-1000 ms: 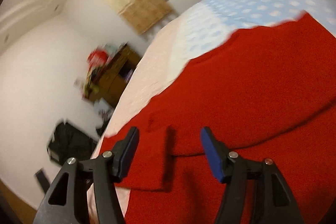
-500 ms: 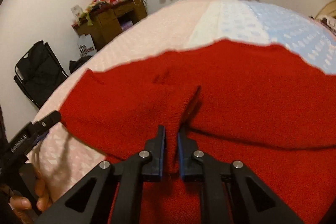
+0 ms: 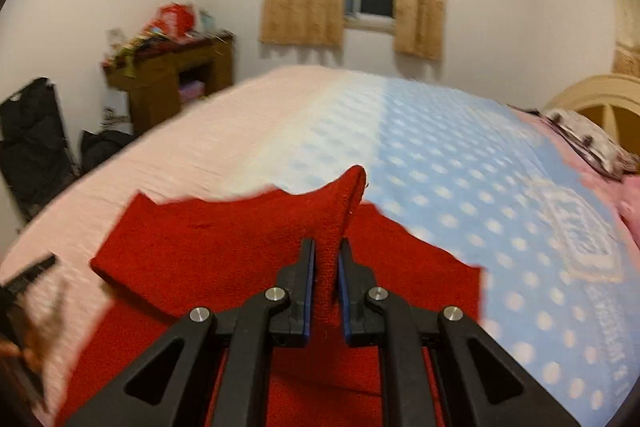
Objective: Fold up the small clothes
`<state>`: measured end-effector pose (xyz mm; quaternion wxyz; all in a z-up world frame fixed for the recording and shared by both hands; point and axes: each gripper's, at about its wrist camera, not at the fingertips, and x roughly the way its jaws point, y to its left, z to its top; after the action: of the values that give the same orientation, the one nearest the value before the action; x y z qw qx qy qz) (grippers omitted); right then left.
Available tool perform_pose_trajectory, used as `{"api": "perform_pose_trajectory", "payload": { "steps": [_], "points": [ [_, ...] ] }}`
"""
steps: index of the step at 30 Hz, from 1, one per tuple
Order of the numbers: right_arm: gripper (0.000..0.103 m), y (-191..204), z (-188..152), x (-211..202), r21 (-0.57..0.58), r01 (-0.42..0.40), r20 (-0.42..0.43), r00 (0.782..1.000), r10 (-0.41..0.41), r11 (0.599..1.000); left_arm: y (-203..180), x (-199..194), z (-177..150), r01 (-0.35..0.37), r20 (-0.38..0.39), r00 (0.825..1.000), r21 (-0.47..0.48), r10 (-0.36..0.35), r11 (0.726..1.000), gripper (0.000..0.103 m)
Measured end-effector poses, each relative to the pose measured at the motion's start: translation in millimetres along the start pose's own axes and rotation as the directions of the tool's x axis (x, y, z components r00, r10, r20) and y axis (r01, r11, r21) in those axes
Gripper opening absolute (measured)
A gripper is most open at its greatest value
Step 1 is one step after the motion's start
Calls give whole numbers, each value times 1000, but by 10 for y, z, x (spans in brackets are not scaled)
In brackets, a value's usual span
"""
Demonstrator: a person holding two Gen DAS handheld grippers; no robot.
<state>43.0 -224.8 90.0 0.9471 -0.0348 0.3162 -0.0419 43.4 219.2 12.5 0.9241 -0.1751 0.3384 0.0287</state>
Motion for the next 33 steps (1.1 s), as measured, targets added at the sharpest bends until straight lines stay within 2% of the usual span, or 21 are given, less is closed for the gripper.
{"api": "perform_pose_trajectory", "payload": {
  "steps": [2,5,9,13,16,19,22,24,26,29,31,32,33],
  "points": [
    [10,-170,-114,116,10,47,-33,998,-46,999,-32,12,-4,-9,-2,1000,6,9,1000,100],
    [10,-384,-334,304,68,59,-97,994,-53,996,-69,17,-7,-20,-4,1000,14,20,1000,100],
    [10,-425,-615,576,67,113,-178,979,-99,991,-104,42,-9,-37,-9,999,28,38,999,100],
    [15,-443,-743,589,87,130,-185,976,-112,988,-149,73,-19,-51,-17,999,46,52,998,102],
    [16,-570,-737,451,143,83,-202,978,-53,986,-179,89,-19,-53,-22,998,51,55,997,102],
    [16,-876,-802,105,273,31,-162,987,15,961,-188,100,-16,-46,-24,999,49,47,998,103],
    [16,-1173,-989,-291,405,-40,-120,988,97,913,-200,109,-24,-41,-24,999,56,43,998,103],
    [17,-1294,-1168,-515,477,-99,-102,981,167,873,-202,104,-23,-18,-28,999,65,20,998,103],
    [18,-1343,-1340,-673,522,-134,-95,972,214,842,-224,87,-18,42,-43,998,84,-39,996,103],
    [20,-1354,-1580,-899,566,-186,-87,955,283,803,-306,-22,-63,180,-116,980,169,-162,969,103],
    [38,-1338,-1750,-1068,590,-231,-74,939,337,774,-383,-180,-187,242,-161,965,254,-205,936,103],
    [61,-1324,-1825,-1137,599,-246,-73,931,357,762,-421,-266,-257,269,-185,958,296,-221,917,103],
    [69,-1314,-1902,-1205,611,-263,-63,924,377,747,-457,-353,-331,293,-207,950,337,-233,895,103]
  ]
}}
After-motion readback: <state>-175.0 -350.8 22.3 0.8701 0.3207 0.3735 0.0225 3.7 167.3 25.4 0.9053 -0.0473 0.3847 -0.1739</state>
